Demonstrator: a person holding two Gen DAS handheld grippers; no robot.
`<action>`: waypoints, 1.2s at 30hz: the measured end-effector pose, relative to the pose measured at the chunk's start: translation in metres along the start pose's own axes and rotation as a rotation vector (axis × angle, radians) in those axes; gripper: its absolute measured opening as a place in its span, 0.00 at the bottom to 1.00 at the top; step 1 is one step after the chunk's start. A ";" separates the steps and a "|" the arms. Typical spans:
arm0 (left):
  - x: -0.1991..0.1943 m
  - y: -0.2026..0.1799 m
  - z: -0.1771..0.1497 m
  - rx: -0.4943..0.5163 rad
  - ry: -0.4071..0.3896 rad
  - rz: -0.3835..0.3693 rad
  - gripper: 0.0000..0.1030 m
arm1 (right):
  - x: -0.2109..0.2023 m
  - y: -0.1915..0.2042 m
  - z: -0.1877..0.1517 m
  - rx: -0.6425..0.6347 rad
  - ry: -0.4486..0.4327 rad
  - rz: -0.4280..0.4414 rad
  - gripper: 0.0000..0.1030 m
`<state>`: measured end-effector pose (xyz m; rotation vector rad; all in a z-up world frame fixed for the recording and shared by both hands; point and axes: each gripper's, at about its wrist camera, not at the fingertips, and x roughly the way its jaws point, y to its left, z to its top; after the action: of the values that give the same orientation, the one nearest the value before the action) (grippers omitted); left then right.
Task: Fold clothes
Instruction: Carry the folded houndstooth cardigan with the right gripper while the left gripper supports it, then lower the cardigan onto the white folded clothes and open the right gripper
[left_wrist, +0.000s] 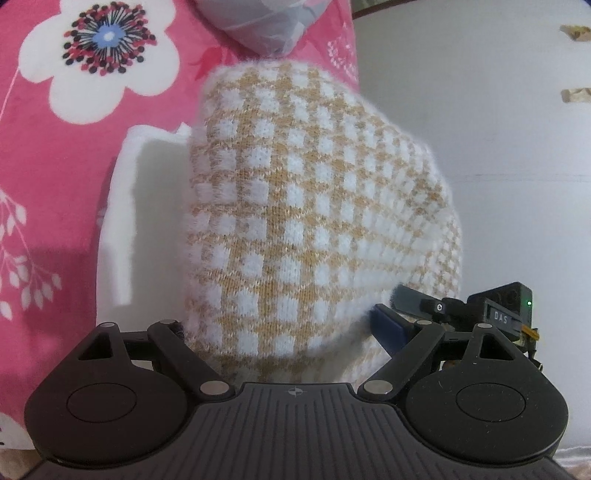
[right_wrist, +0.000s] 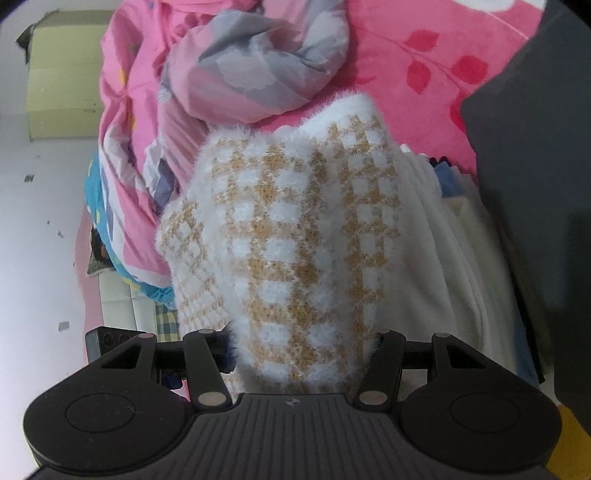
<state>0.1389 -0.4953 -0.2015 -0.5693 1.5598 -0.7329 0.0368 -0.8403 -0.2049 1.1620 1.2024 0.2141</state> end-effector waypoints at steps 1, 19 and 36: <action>0.002 0.001 0.001 -0.002 0.003 0.006 0.85 | 0.003 -0.004 0.003 0.001 0.002 0.002 0.57; 0.025 0.003 0.026 0.014 0.035 0.092 0.86 | 0.031 -0.055 0.018 0.066 -0.069 0.058 0.67; -0.029 0.016 -0.022 0.091 0.020 0.012 0.93 | -0.013 -0.051 -0.024 -0.069 -0.034 -0.014 0.88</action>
<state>0.1219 -0.4607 -0.1928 -0.4857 1.5387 -0.7983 -0.0098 -0.8582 -0.2344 1.0928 1.1648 0.2230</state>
